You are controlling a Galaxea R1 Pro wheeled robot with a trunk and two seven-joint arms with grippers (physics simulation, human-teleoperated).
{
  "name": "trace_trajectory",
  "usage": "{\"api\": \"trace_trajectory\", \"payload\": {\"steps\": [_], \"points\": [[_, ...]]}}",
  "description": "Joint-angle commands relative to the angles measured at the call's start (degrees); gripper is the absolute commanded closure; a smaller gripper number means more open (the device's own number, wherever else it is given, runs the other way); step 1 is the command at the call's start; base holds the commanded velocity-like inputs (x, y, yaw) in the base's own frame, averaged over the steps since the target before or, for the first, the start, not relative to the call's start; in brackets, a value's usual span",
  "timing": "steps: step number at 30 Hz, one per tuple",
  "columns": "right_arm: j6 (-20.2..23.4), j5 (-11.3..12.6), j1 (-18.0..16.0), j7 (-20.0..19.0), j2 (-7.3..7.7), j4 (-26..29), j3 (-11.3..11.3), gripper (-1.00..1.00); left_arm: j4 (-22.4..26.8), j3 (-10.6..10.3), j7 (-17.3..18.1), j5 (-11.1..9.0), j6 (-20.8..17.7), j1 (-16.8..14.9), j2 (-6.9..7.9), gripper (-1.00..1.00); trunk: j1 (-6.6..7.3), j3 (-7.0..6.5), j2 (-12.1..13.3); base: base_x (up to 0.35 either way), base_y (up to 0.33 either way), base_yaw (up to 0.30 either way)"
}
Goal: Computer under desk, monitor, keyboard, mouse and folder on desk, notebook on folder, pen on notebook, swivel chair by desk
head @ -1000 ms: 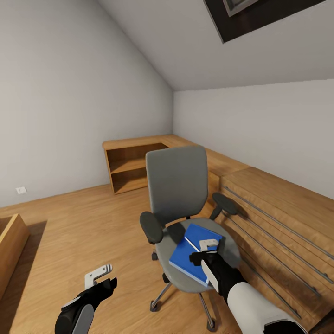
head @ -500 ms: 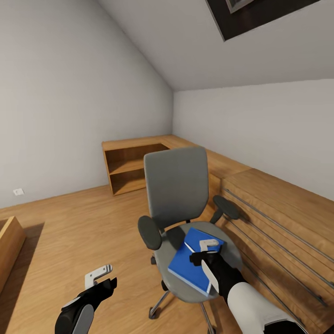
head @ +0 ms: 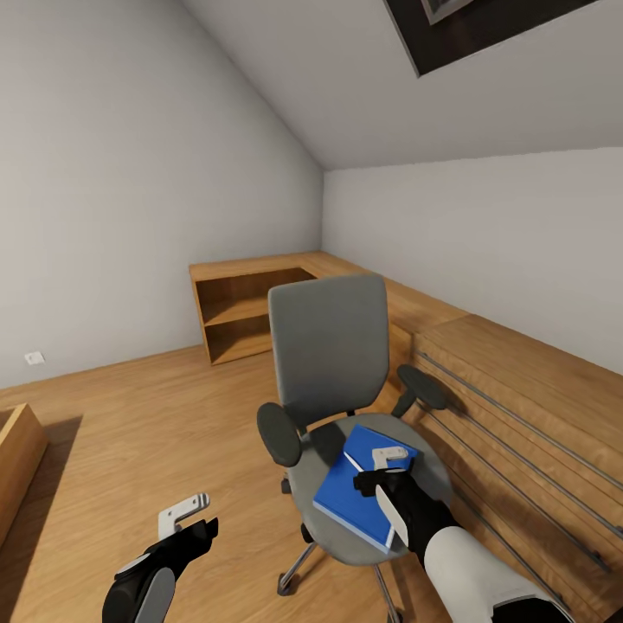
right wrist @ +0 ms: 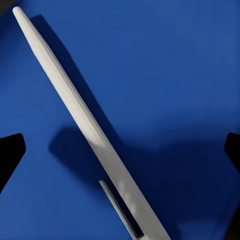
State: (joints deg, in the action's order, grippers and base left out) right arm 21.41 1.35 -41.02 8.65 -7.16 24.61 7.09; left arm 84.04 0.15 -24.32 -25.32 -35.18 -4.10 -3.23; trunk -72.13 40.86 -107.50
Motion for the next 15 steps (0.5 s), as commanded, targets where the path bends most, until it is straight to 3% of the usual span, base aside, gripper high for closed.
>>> {"api": "trace_trajectory", "payload": {"steps": [1,15], "points": [[0.4,0.17,-0.02,0.36,0.04,0.09,0.4,-1.0,0.08,0.02,-0.47,-0.61,-0.15,-0.03,-0.02,-1.0,0.01,0.06,-0.03,0.0,0.0,0.0],[2.16,0.29,-0.02,0.34,0.04,-0.1,0.38,-1.0,0.08,0.0,-0.47,-0.61,-0.15,-0.03,-0.02,-1.0,0.01,0.06,-0.03,0.0,0.0,0.0]]}}
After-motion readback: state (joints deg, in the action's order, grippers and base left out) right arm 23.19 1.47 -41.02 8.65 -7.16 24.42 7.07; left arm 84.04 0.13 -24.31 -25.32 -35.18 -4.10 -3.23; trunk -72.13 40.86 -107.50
